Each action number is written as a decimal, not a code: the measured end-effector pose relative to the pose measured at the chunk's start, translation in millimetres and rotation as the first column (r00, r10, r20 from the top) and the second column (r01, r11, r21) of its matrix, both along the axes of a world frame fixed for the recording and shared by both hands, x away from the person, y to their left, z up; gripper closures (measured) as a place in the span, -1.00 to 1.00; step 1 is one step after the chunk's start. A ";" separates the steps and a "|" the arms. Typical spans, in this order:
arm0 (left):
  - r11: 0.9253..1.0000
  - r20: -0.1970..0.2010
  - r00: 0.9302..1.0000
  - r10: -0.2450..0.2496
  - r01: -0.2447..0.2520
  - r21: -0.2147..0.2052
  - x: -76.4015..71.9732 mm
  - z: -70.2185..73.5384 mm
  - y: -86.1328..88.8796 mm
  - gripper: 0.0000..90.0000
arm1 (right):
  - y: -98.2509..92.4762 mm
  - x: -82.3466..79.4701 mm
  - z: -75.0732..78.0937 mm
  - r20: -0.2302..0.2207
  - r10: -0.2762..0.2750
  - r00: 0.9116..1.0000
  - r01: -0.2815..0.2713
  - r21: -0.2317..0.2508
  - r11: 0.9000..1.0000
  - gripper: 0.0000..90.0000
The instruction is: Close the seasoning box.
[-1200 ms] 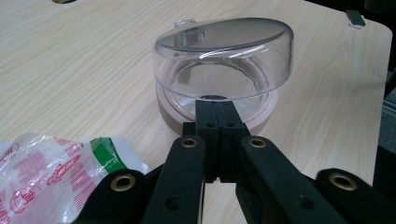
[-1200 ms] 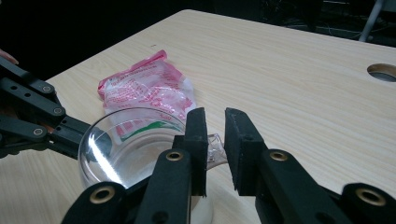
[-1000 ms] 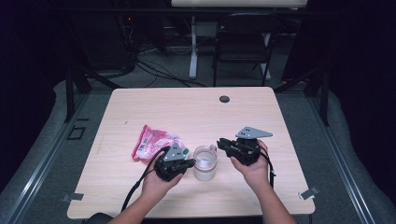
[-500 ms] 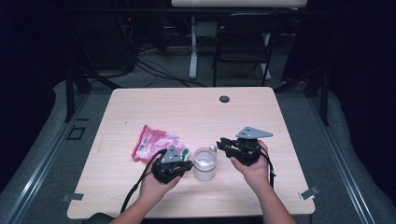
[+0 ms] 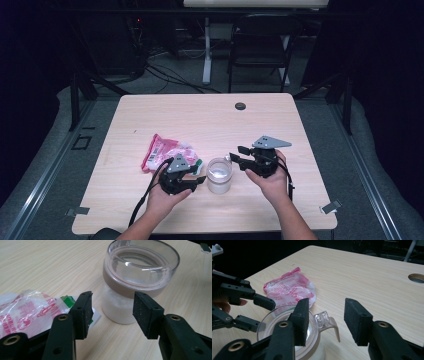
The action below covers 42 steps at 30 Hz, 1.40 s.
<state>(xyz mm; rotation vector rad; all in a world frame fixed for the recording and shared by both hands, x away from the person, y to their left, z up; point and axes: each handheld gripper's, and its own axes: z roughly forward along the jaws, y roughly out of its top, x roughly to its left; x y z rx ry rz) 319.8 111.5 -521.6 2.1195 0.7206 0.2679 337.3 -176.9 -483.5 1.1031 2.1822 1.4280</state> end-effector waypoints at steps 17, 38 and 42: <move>0.996 0.019 0.996 0.082 -0.082 -0.032 13.1 19.4 29.7 -0.05 | -4.0 3.8 1.9 -0.022 -0.016 1.000 0.016 -0.023 1.000 -0.11; 0.921 0.012 0.921 0.389 -0.389 -0.011 15.7 12.1 147.4 -0.08 | -20.7 7.9 1.4 -0.016 -0.085 0.996 0.085 -0.016 0.996 -0.10; 0.901 -0.028 0.902 0.432 -0.432 -0.031 17.8 0.3 162.6 -0.08 | -21.1 9.4 -1.5 -0.022 -0.091 0.996 0.091 -0.016 0.996 -0.10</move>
